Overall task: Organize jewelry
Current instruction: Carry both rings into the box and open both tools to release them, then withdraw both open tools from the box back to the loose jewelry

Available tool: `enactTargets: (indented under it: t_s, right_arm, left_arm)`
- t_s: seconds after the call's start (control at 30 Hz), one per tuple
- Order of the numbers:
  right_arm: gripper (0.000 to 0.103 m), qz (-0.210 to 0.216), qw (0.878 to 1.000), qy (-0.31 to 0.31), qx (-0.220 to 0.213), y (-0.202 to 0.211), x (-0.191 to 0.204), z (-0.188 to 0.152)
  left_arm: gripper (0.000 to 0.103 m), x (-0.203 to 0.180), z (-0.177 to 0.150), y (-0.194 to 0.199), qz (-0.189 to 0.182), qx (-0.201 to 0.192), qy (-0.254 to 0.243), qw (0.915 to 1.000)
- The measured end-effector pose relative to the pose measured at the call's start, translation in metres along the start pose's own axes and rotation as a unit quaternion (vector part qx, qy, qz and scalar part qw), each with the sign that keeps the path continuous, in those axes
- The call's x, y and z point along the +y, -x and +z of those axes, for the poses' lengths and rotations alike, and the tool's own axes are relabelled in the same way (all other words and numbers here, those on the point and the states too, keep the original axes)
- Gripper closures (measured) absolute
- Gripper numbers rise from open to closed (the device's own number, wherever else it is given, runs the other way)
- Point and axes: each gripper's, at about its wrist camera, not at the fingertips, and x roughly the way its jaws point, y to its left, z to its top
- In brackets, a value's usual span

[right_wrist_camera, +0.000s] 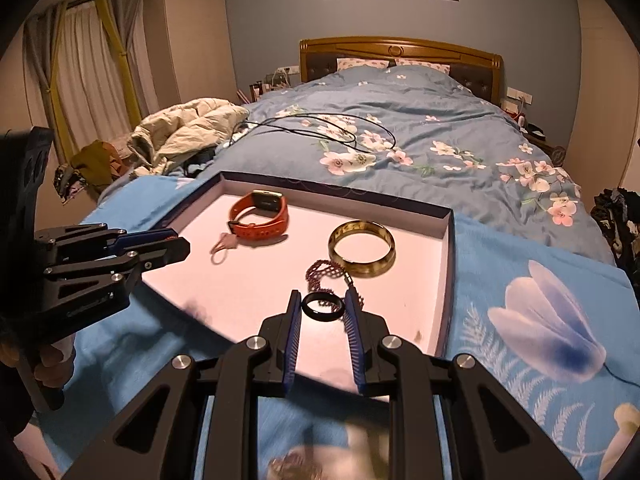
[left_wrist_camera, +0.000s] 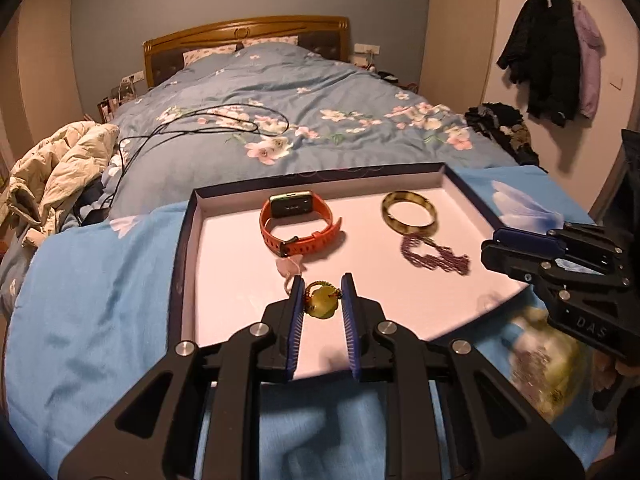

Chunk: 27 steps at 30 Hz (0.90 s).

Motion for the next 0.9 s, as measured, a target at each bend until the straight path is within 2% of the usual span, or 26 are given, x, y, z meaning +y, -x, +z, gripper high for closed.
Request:
enactTargets:
  t_s: [0.23, 0.43, 0.5, 0.57, 0.63, 0.7, 0.77, 0.9]
  right_arm:
    - [0.083, -0.004, 1.000, -0.007, 0.024, -0.030, -0.004, 0.004]
    - [0.082, -0.013, 0.999, -0.008, 0.034, -0.043, -0.003, 0.006]
    - [0.082, -0.011, 0.999, -0.014, 0.035, -0.044, -0.005, 0.007]
    - [0.079, -0.013, 0.999, -0.016, 0.032, -0.044, -0.006, 0.008]
    - [0.079, -0.011, 0.999, -0.017, 0.027, -0.039, -0.006, 0.008]
    - [0.074, -0.011, 1.000, -0.018, 0.020, -0.033, -0.007, 0.007]
    - [0.074, -0.008, 1.000, -0.024, 0.012, -0.024, -0.009, 0.006]
    - [0.074, -0.005, 1.000, -0.025, 0.002, -0.005, -0.010, 0.002]
  left_arm:
    - [0.084, 0.010, 0.007, -0.040, 0.003, 0.033, 0.016, 0.9993]
    - [0.083, 0.011, 0.008, -0.057, 0.010, 0.045, 0.013, 0.9988]
    - [0.080, 0.011, 0.009, -0.058, 0.006, 0.045, 0.015, 0.9989]
    - [0.073, 0.011, 0.009, -0.056, 0.006, 0.041, 0.015, 0.9990]
    - [0.072, 0.012, 0.008, -0.050, 0.003, 0.034, 0.015, 0.9993]
    - [0.068, 0.013, 0.007, -0.042, 0.003, 0.025, 0.017, 0.9995]
    - [0.063, 0.015, 0.005, -0.030, 0.003, 0.011, 0.020, 0.9997]
    - [0.062, 0.018, 0.002, -0.008, 0.004, -0.006, 0.024, 0.9997]
